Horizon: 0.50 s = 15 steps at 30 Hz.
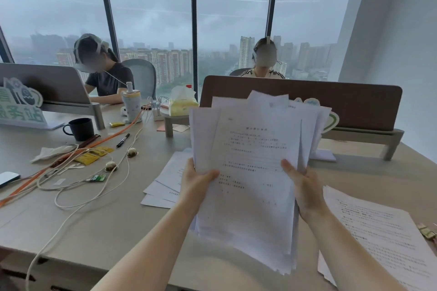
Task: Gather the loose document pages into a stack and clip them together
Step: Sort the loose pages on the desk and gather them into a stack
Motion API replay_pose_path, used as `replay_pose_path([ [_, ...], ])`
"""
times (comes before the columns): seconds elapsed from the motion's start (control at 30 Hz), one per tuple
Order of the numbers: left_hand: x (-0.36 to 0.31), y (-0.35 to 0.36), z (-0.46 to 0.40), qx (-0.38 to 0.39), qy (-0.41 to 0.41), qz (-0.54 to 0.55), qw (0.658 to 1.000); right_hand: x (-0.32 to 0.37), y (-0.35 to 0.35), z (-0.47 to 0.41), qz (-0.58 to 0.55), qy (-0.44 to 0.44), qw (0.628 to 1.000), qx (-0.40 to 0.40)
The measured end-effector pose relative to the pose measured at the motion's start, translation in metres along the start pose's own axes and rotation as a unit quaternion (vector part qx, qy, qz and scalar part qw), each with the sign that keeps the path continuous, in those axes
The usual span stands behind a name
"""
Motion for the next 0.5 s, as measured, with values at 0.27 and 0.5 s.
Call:
replay_pose_path([
  [0.27,-0.018,0.012,0.01,0.005,0.073,-0.008,0.997,0.022,0.0,0.01,0.074,-0.115,0.99,-0.035],
  [0.5,0.025,0.005,0.009,0.036,0.014,-0.056,0.998,-0.032,-0.001,0.026,0.157,-0.036,0.987,-0.016],
])
Point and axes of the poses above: each hand's wrist, its own z-axis away from the middle knuckle, its own y-axis out of the palm, x = y × z, the point moved 2 cm from there along -z, towards the middle knuckle, and after that the axes turned 8 degrees about z, right-handed, at the moved point
